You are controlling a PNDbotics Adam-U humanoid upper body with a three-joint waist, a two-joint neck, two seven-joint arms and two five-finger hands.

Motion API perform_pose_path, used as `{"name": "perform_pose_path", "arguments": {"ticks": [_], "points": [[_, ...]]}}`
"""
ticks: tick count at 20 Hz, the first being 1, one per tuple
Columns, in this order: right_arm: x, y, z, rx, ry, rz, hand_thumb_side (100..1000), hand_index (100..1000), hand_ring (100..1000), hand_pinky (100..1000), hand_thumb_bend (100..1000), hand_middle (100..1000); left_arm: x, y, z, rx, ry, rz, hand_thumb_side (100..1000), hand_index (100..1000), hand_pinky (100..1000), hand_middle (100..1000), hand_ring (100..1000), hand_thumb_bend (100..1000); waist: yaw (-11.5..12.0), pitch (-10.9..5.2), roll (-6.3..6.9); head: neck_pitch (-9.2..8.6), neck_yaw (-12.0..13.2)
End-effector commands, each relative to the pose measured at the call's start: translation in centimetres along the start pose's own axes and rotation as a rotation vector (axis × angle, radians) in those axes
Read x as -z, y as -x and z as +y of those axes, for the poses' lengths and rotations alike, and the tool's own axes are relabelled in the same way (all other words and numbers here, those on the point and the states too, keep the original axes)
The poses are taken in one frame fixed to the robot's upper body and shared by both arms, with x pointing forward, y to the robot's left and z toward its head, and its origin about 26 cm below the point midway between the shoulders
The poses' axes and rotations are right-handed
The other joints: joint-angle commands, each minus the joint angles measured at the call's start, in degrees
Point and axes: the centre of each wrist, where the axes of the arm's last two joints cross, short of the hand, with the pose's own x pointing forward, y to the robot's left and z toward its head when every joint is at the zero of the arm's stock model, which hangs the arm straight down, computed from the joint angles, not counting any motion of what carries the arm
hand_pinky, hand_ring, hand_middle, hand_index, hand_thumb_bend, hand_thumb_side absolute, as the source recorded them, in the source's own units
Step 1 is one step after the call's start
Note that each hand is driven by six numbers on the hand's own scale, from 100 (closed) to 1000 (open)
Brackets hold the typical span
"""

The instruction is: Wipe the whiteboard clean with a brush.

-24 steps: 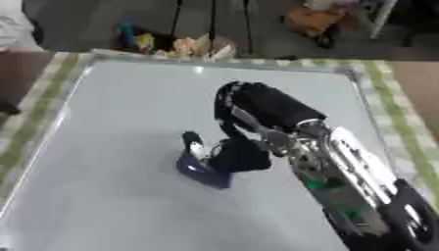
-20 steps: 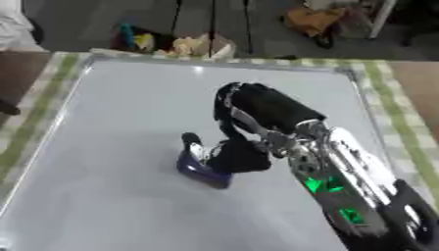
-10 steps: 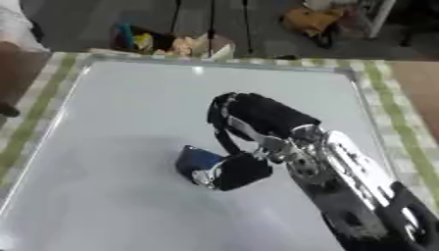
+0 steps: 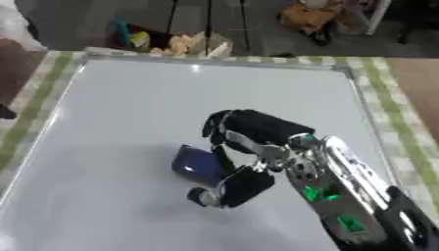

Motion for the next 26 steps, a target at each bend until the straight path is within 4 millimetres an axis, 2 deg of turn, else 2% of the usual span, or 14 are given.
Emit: {"name": "perform_pose_path", "arguments": {"ticks": [1,9,16,22,26], "points": [[-0.52,0.07,-0.60,-0.006,-0.003,0.021,438,268,755,721,455,814,0.50,-0.55,-0.05,-0.003,0.011,-0.030,979,625,453,778,882,100,0.0,-0.84,0.13,-0.61,-0.2],[-0.45,0.01,-0.35,0.019,0.004,0.061,471,241,760,713,428,788,0.50,-0.56,-0.08,-0.005,0.016,-0.031,981,623,452,779,884,100,0.0,-0.37,0.20,-0.88,-0.4],[-0.41,-0.12,-0.54,0.023,0.045,0.081,518,221,768,713,370,773,0.50,-0.57,-0.12,-0.007,0.019,-0.031,981,622,453,780,885,100,0.1,-0.18,0.21,-1.19,-0.5],[-0.33,-0.33,-0.50,0.012,0.040,0.096,458,221,773,715,403,776,0.48,-0.57,-0.16,-0.009,0.022,-0.030,981,622,453,780,886,100,0.3,-0.03,0.10,-1.27,-0.6],[-0.29,-0.46,-0.60,0.014,0.023,0.103,415,223,772,713,393,777,0.48,-0.57,-0.18,-0.011,0.025,-0.030,981,622,452,780,886,100,0.6,0.02,0.00,-1.26,-0.6]]}}
